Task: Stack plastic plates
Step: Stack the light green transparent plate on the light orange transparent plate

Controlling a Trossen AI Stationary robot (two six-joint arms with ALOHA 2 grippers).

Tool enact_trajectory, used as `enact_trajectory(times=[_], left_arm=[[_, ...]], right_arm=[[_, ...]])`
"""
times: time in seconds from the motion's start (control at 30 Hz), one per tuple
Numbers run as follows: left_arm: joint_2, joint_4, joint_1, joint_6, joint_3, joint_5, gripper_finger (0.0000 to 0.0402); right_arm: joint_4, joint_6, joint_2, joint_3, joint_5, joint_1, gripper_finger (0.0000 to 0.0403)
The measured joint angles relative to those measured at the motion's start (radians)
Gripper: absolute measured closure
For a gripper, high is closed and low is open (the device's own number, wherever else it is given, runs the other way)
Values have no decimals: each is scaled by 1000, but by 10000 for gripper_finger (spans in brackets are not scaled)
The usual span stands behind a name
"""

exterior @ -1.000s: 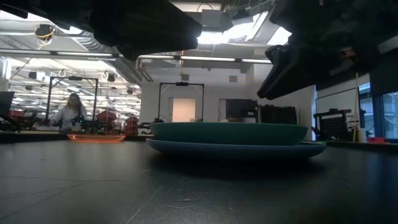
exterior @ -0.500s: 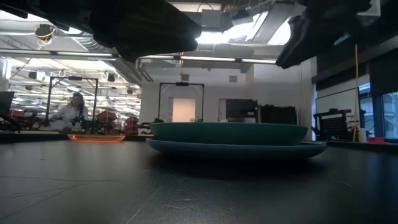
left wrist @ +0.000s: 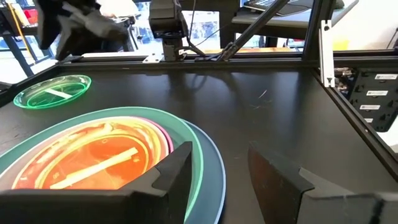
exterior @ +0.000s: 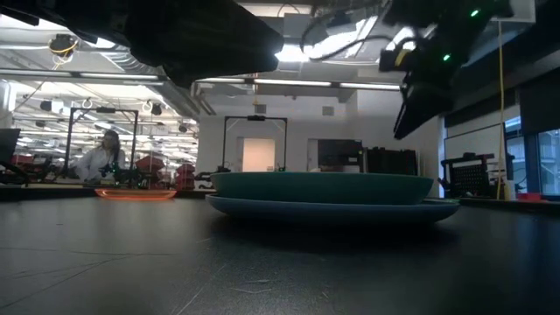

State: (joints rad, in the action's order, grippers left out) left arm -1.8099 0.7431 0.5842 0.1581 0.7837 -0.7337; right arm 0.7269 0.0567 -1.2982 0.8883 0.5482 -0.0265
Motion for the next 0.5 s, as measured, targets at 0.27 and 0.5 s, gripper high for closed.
enact_trajectory(times=[0.27,0.5], left_arm=[[0,-8,0,5,0,3,253],[0,-10,0,13,0,3,253]], right_arm=[[-32,-62,-89,0,-152,-209,262],[-68,-66,-207,0,-211,-328,262]])
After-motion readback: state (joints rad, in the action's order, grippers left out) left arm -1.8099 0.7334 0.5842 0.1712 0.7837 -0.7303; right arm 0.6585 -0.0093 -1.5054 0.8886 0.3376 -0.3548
